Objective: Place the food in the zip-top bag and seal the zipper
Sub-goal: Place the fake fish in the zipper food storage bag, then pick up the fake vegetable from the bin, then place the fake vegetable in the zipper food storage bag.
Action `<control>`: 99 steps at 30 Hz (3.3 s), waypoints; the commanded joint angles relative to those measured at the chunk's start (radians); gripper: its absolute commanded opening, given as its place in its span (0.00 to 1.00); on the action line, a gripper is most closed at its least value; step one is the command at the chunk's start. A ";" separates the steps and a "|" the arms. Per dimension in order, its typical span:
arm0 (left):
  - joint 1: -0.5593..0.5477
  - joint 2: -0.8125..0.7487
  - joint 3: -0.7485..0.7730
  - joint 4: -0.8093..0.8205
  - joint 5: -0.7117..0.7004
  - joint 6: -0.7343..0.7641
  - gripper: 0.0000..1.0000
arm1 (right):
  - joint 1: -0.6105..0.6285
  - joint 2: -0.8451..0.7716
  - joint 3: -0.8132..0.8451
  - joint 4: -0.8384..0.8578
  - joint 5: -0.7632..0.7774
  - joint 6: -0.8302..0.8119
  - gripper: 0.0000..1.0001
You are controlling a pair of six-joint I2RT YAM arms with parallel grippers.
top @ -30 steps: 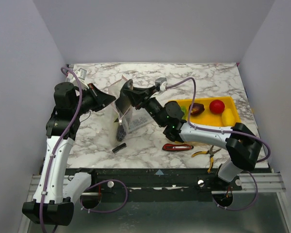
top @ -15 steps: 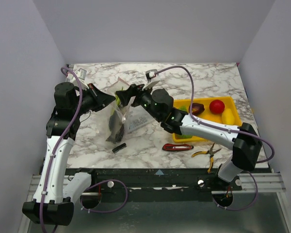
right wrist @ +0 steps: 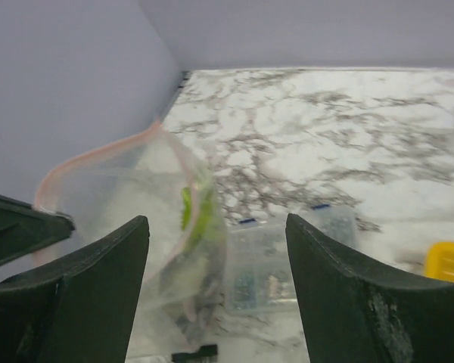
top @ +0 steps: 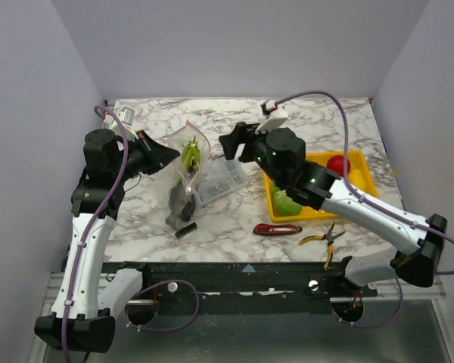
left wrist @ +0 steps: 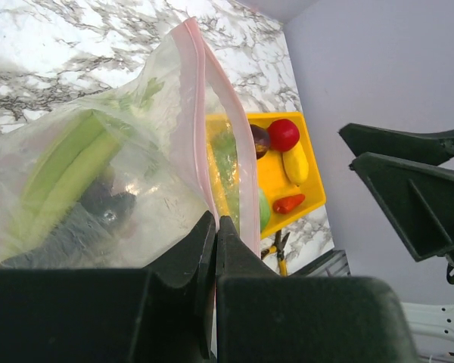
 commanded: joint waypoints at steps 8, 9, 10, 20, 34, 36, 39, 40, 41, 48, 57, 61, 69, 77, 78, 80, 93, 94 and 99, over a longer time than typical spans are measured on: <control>-0.004 -0.013 0.015 0.022 0.000 0.023 0.00 | -0.241 -0.280 -0.327 -0.331 0.232 -0.041 0.86; -0.003 -0.013 0.015 0.021 0.000 0.024 0.00 | -0.263 -0.292 -0.350 -0.354 0.222 -0.002 0.91; -0.003 -0.011 0.017 0.021 0.000 0.024 0.00 | -0.276 -0.301 -0.366 -0.378 0.216 0.044 0.98; -0.003 -0.003 0.017 0.020 -0.003 0.027 0.00 | -0.306 -0.194 -0.418 -0.608 -0.016 0.273 1.00; -0.003 0.005 0.012 0.026 0.004 0.027 0.00 | -0.308 -0.036 -0.559 -0.531 0.074 0.367 0.94; -0.003 0.006 0.012 0.024 0.004 0.028 0.00 | -0.308 -0.045 -0.579 -0.489 0.064 0.356 0.86; -0.003 0.006 0.015 0.023 0.004 0.029 0.00 | -0.308 -0.078 -0.595 -0.452 0.065 0.342 0.63; -0.002 0.007 0.014 0.024 0.005 0.029 0.00 | -0.308 -0.091 -0.594 -0.450 0.068 0.337 0.57; -0.003 0.007 0.015 0.024 0.005 0.030 0.00 | -0.308 -0.107 -0.586 -0.452 0.076 0.335 0.48; -0.003 0.007 0.014 0.023 0.010 0.029 0.00 | -0.308 -0.218 -0.465 -0.483 0.173 0.234 0.21; -0.003 -0.001 0.005 0.025 0.010 0.032 0.00 | -0.308 -0.217 -0.269 -0.223 -0.208 0.069 0.06; -0.003 0.002 -0.005 0.031 0.008 0.031 0.00 | -0.308 -0.211 -0.281 0.136 -0.554 0.106 0.05; -0.003 0.008 0.002 0.033 0.011 0.027 0.00 | -0.300 0.040 -0.150 0.626 -0.888 0.343 0.03; -0.002 0.006 0.011 0.031 0.008 0.028 0.00 | -0.217 0.199 0.008 0.402 -0.866 0.289 0.02; -0.002 0.006 0.012 0.032 0.009 0.026 0.00 | -0.207 0.201 0.008 0.360 -0.845 0.270 0.02; -0.003 0.007 0.012 0.037 0.008 0.023 0.00 | -0.182 0.204 0.019 0.284 -0.806 0.219 0.02; -0.002 -0.008 0.029 0.022 0.009 0.017 0.00 | -0.128 0.282 0.172 -0.099 -0.587 0.009 0.10; -0.002 -0.010 0.032 0.018 0.010 0.017 0.00 | -0.128 0.286 0.178 -0.109 -0.577 0.006 0.11; -0.002 -0.019 0.045 0.002 0.001 0.024 0.00 | -0.128 0.293 0.203 -0.136 -0.552 0.000 0.14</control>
